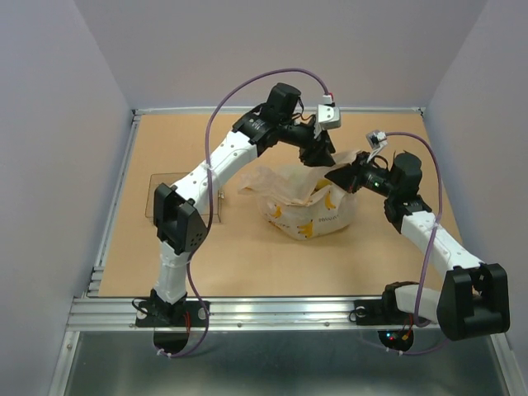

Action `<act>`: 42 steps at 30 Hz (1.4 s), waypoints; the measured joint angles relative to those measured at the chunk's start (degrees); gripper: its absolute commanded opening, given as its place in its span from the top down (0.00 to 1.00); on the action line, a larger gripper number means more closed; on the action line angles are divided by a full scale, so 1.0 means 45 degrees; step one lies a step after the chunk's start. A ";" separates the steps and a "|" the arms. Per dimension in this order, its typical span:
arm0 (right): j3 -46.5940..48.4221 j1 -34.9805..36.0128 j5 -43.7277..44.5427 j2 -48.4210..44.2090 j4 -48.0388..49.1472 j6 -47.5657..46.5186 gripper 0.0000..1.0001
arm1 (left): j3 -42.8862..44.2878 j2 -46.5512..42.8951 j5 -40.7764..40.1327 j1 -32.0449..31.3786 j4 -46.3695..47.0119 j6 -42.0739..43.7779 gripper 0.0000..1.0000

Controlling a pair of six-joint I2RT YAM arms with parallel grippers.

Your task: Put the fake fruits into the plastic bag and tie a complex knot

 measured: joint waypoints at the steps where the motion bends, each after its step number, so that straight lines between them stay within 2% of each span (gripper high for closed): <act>1: 0.0000 0.0000 -0.0078 0.0000 -0.0005 -0.0068 0.92 | 0.0000 0.0044 0.0083 0.0000 0.0005 0.0024 0.49; 3: 0.0000 0.0005 -0.0214 0.0000 0.0000 -0.0160 0.91 | 0.0005 0.0257 0.0296 -0.0005 0.0000 0.0000 0.56; 5: 0.0000 0.0000 -0.0355 0.0000 0.0000 -0.0219 0.90 | 0.0005 0.0471 0.0510 0.0000 0.0029 -0.0019 0.69; 7: 0.0000 0.0000 -0.0466 -0.0005 0.0000 -0.0282 0.84 | 0.0005 0.0690 0.0675 -0.0005 0.0049 -0.0087 0.81; 8: 0.0000 0.0000 -0.0495 -0.0015 -0.0005 -0.0325 0.79 | 0.0005 0.0787 0.0782 -0.0005 0.0068 -0.0112 1.00; 9: 0.0000 0.0000 -0.0520 -0.0029 -0.0010 -0.0364 0.62 | 0.0005 0.0855 0.0845 0.0000 0.0073 -0.0214 1.00; 11: -0.0005 0.0000 -0.0563 -0.0117 -0.0015 -0.0457 0.40 | 0.0005 0.0937 0.1020 0.0000 0.0165 -0.0321 1.00; 15: -0.0049 0.0000 -0.0602 -0.0641 -0.0019 -0.0782 0.27 | -0.0141 0.0962 0.1175 0.0005 0.1039 -0.1151 1.00; 18: -0.0175 0.0000 -0.0602 -0.1025 -0.0015 -0.0962 0.21 | -0.0903 0.0729 0.1195 0.0010 0.2225 -0.2006 1.00; 24: -0.0223 0.0073 0.0495 -0.0845 0.0471 -0.0461 0.22 | -0.1715 0.0665 0.0894 0.0010 0.4265 -0.4410 1.00; 28: -0.0389 0.0306 0.1758 -0.0316 0.1345 0.0204 0.27 | -0.2317 0.0529 0.0539 0.0010 0.5649 -0.5858 1.00; 31: -0.0748 0.0661 0.2453 0.0044 0.1846 0.0670 0.37 | -0.3011 0.0282 0.0175 0.0010 0.6581 -0.6868 1.00; 34: -0.1161 0.0840 0.3011 0.0219 0.2103 0.0928 0.63 | -0.3628 0.0005 -0.0117 0.0024 0.7495 -0.7737 1.00; 35: -0.1263 0.0840 0.3152 0.0228 0.2147 0.0971 0.76 | -0.3735 -0.0039 -0.0160 0.0039 0.7684 -0.7917 0.93; 36: -0.1370 0.0840 0.3303 0.0243 0.2205 0.1025 0.94 | -0.3798 -0.0078 -0.0223 0.0087 0.7873 -0.8131 0.78; 37: -0.1404 0.0840 0.3405 0.0243 0.2215 0.1039 0.99 | -0.3813 -0.0092 -0.0248 0.0107 0.8024 -0.8310 0.65; 38: -0.1447 0.0840 0.3589 0.0243 0.2259 0.1117 1.00 | -0.3837 -0.0136 -0.0282 0.0185 0.8194 -0.8519 0.41; 40: -0.1447 0.0840 0.3721 0.0238 0.2278 0.1078 1.00 | -0.3988 -0.0291 -0.0330 0.0335 0.8344 -0.8772 0.13; 41: -0.1447 0.0840 0.3774 0.0238 0.2268 0.1083 1.00 | -0.4187 -0.0495 -0.0379 0.0505 0.8446 -0.8806 0.07; 42: -0.1447 0.0840 0.3803 0.0238 0.2268 0.1078 1.00 | -0.4566 -0.0826 -0.0432 0.0724 0.8427 -0.8791 0.05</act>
